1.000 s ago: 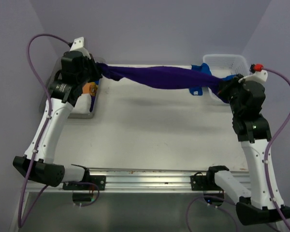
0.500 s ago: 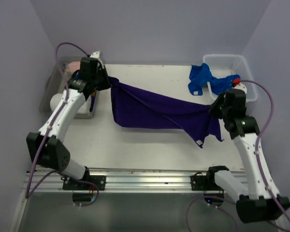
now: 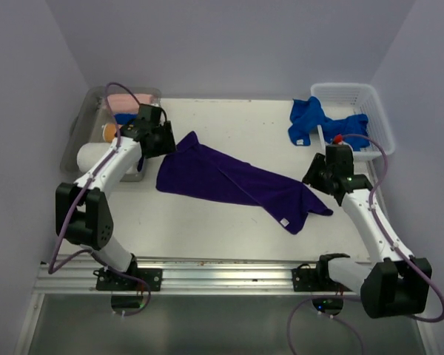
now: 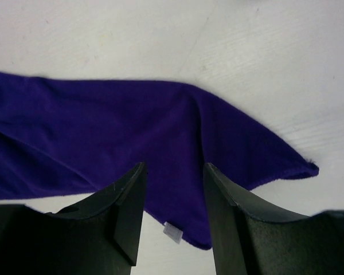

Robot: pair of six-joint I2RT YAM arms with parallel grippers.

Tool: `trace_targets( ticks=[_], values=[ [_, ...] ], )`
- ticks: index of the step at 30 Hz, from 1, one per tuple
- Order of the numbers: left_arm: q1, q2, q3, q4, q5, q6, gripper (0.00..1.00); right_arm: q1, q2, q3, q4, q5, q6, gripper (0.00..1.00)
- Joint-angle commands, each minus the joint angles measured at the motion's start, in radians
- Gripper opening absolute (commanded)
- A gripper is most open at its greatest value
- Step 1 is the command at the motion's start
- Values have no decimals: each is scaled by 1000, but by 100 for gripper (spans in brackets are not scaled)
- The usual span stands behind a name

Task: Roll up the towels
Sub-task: Flatten the towel

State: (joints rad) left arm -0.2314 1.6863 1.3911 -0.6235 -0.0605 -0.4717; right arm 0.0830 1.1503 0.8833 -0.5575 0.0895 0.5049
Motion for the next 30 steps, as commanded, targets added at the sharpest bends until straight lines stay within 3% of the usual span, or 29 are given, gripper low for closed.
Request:
trace_targets(
  ticks=[1, 4, 7, 10, 17, 26, 28, 30],
  values=[
    [-13, -88, -137, -15, -103, -36, 60, 1, -73, -85, 18, -69, 20, 48],
    [-14, -99, -239, -7, -114, -76, 59, 9, -144, -142, -8, -85, 29, 48],
    [-39, -80, -297, 4, -117, -114, 68, 18, -185, -162, -48, -115, 32, 48],
    [-83, -47, -308, 2, -172, -152, 71, 29, -207, -173, -73, -129, 38, 48],
    [-80, -36, -336, -7, -304, -246, 65, 35, -230, -205, -94, -135, 40, 48],
    [-68, 44, -327, 65, -282, -219, 74, 44, -233, -219, -114, -174, 35, 48],
    [-66, 93, -313, 83, -250, -206, 72, 69, -221, -225, -123, -185, 40, 48],
    [-68, 111, -307, 94, -228, -205, 63, 104, -216, -231, -130, -153, 58, 49]
  ],
)
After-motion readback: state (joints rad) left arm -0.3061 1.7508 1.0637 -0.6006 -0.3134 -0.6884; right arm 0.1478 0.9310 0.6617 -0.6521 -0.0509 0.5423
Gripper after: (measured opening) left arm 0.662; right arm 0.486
